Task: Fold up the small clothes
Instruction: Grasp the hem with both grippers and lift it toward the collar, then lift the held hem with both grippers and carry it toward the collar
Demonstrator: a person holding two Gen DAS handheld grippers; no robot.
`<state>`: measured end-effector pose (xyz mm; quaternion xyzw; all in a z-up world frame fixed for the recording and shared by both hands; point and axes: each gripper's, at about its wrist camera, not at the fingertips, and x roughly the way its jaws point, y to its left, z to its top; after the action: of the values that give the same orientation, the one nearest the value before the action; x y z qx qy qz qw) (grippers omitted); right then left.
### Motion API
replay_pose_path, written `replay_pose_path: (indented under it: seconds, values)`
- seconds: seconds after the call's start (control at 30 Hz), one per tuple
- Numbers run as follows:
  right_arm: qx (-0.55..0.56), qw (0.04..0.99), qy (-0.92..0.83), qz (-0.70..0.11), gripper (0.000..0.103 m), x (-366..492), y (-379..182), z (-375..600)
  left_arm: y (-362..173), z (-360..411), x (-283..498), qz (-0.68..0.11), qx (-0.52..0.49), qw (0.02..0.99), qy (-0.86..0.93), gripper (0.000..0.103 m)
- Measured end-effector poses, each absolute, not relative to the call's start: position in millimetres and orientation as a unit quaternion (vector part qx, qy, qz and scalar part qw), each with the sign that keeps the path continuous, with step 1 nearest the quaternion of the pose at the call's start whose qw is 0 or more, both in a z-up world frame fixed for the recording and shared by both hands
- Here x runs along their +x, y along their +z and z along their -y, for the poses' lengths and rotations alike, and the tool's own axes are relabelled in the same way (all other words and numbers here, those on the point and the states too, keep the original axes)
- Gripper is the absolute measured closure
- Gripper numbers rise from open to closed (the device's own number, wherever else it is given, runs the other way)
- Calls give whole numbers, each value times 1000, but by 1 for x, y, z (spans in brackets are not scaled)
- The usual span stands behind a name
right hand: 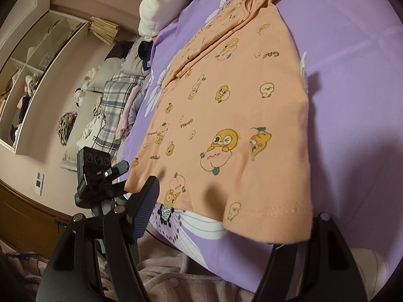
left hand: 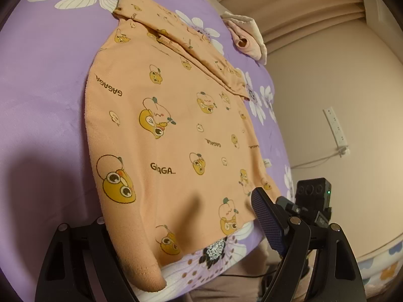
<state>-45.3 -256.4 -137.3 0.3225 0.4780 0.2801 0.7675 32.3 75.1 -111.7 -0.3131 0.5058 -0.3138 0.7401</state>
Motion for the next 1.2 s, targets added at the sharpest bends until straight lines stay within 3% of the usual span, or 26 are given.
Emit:
replay_pose_path:
  seconds: [0.33, 0.63, 0.87, 0.97, 1.03, 1.2]
  values:
    - [359, 768, 256, -465, 37, -43, -138, 263, -116, -92, 33, -497, -366, 724, -309, 19]
    - [360, 772, 249, -460, 52, -48, -140, 270, -115, -94, 33, -497, -365, 729, -296, 20]
    - [355, 781, 237, -456, 68, -49, -146, 274, -116, -94, 31, -504, -352, 733, -292, 29]
    - [347, 786, 231, -456, 74, -48, -146, 272, -117, -95, 31, -504, -350, 735, -289, 37]
    - [343, 788, 230, -457, 77, -48, -145, 270, -118, -95, 32, -508, -343, 738, -281, 54]
    - [333, 791, 226, -461, 85, -48, -145, 266, -123, -100, 32, -510, -348, 737, -275, 71]
